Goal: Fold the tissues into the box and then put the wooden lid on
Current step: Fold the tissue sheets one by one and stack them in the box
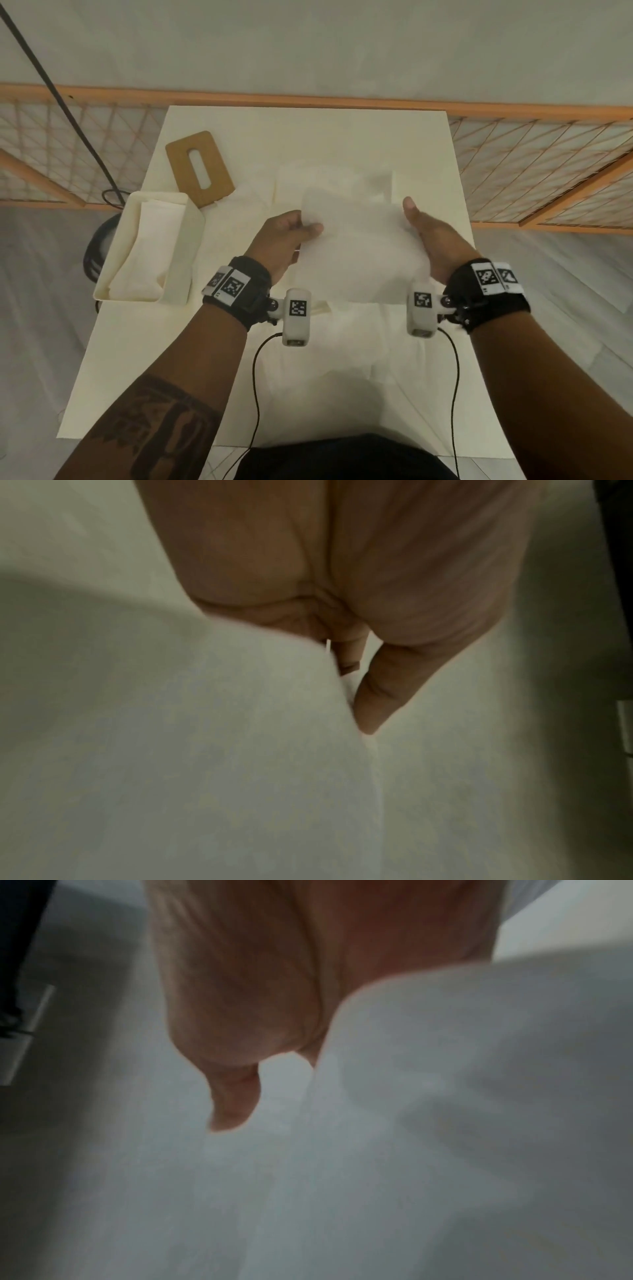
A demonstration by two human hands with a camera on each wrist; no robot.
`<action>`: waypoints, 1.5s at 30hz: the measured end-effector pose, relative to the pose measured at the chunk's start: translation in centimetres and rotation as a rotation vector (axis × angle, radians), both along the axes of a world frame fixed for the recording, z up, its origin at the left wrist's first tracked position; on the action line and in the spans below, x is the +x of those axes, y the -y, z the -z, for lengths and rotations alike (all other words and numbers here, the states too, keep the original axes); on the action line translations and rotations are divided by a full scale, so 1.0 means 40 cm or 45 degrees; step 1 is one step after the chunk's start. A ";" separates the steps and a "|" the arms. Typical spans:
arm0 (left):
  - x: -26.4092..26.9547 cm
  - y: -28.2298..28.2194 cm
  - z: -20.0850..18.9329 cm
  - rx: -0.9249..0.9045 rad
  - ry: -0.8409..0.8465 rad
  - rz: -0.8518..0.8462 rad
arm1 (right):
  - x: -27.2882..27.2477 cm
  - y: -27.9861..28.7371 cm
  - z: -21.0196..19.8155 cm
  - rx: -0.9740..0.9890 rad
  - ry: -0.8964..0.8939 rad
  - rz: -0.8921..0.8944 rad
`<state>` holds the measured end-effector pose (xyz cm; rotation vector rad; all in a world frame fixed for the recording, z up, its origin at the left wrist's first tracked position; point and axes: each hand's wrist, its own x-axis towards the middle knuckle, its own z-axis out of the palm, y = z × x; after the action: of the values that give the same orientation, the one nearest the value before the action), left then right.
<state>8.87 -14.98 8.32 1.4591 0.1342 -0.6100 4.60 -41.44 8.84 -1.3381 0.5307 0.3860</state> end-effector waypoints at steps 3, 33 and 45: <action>-0.009 -0.038 0.023 0.053 -0.037 -0.080 | -0.027 -0.042 0.031 0.168 -0.082 -0.105; -0.092 -0.149 0.106 -0.016 -0.454 0.106 | -0.058 -0.044 0.080 -0.136 -0.140 -0.160; -0.192 -0.143 0.131 0.247 -0.133 0.189 | -0.020 -0.068 0.256 -0.903 -0.516 -0.109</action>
<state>1.18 -9.24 3.09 1.6349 0.1715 -0.8122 3.81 -38.71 -1.39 -1.9829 1.0111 0.5751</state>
